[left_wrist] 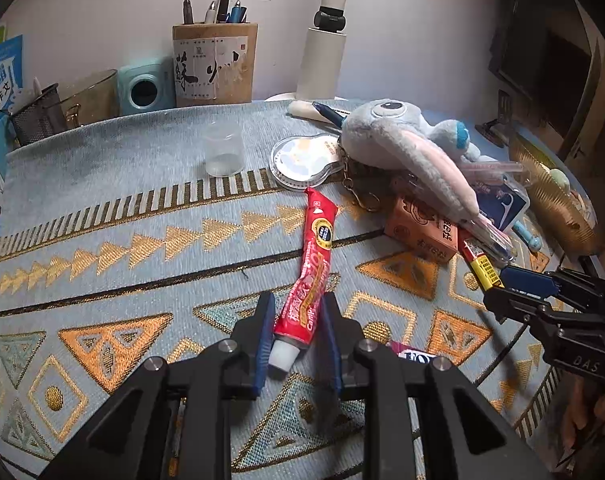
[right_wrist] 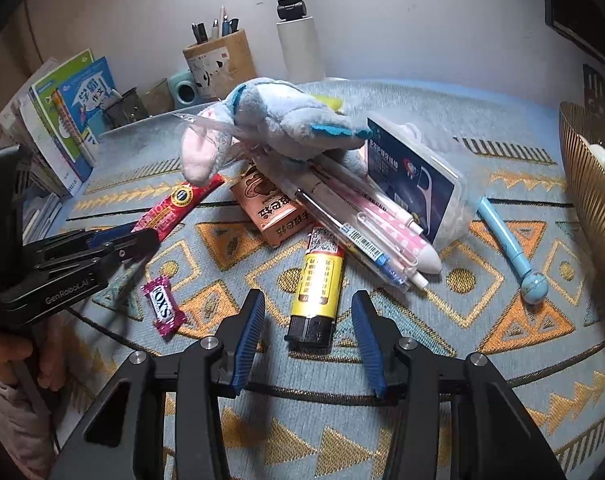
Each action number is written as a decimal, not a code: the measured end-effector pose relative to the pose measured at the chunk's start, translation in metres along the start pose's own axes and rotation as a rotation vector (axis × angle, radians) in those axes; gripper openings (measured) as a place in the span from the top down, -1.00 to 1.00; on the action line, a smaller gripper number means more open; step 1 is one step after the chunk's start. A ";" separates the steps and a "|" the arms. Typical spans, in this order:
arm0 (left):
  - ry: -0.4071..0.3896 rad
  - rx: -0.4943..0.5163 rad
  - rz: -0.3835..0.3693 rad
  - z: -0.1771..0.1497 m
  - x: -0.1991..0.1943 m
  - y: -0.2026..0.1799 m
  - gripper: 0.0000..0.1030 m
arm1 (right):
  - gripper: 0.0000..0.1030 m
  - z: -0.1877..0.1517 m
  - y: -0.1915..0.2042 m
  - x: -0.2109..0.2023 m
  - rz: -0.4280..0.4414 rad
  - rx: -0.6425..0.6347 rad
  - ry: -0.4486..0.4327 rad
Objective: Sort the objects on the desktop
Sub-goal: 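Grasp the yellow glue stick with the right gripper while the left gripper holds the toothpaste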
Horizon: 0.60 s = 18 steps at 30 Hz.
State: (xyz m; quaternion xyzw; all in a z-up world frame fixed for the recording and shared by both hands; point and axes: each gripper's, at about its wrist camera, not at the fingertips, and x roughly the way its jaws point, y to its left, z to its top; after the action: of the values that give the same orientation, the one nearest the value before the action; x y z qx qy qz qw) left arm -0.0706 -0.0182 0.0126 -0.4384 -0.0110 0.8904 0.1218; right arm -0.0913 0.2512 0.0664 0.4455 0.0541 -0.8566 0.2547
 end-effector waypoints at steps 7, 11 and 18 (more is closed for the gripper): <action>-0.011 0.038 0.034 0.008 0.010 -0.015 0.09 | 0.09 0.006 0.011 0.012 -0.089 -0.063 -0.015; -0.004 0.107 0.063 0.006 0.011 -0.029 0.47 | 0.52 0.005 0.003 0.009 -0.074 -0.041 -0.022; 0.010 0.103 0.037 -0.005 -0.001 -0.028 0.58 | 0.53 -0.013 -0.020 -0.015 0.036 0.009 0.014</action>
State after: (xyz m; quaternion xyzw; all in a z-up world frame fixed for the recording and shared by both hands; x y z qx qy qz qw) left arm -0.0605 0.0087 0.0137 -0.4361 0.0434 0.8897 0.1279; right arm -0.0839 0.2785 0.0676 0.4535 0.0441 -0.8490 0.2676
